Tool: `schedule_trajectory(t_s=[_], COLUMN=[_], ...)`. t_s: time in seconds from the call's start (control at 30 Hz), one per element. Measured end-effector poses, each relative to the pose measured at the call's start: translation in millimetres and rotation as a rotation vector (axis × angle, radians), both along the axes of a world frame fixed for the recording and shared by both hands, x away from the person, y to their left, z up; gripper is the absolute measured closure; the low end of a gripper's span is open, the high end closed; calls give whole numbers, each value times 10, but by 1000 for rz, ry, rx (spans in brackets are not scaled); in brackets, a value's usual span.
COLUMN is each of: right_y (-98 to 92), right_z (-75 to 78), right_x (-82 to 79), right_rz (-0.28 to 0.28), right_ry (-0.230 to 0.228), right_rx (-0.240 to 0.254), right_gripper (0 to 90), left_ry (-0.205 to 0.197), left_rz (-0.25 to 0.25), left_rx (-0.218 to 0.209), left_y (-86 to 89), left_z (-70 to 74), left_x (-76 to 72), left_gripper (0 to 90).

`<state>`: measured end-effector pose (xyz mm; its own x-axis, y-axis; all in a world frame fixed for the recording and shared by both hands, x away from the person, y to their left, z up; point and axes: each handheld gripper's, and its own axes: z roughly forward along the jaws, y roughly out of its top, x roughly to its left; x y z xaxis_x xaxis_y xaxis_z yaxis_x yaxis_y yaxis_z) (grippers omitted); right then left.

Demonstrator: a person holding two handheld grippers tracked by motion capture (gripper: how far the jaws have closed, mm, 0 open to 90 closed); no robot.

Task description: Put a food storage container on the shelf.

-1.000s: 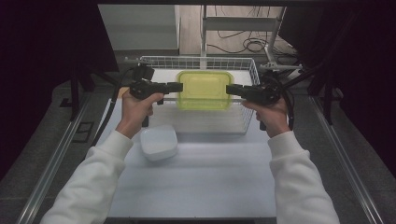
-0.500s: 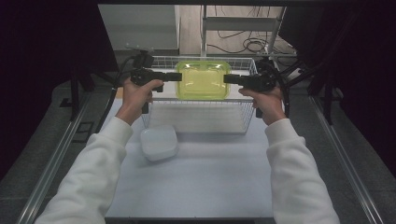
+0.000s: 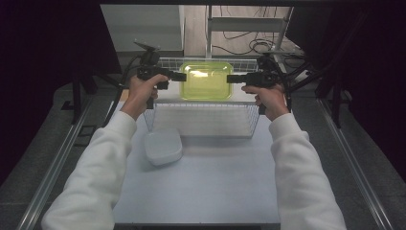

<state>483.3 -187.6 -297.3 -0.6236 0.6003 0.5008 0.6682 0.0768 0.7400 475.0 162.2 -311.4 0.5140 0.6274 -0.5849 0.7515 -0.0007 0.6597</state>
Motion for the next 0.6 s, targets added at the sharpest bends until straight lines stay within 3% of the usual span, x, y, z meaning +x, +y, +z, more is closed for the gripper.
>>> schedule_trajectory(t_s=[0.27,0.37,0.5,0.6], right_y=[-18,-23,22,39], right_z=[-100,-136,-153,-190], right_x=[238,325,373,394], right_rz=[-19,-32,-69,-113], right_ry=[93,148,189,222], right_rx=[25,44,34,54], right_gripper=[776,768,753,742], left_ry=[89,115,146,159], left_rz=[23,43,56,69], left_rx=[-67,-66,-93,-105], left_y=[23,27,41,36], left_z=[-76,-85,-132,-173], left_x=[195,270,343,381], left_gripper=[791,788,780,767])
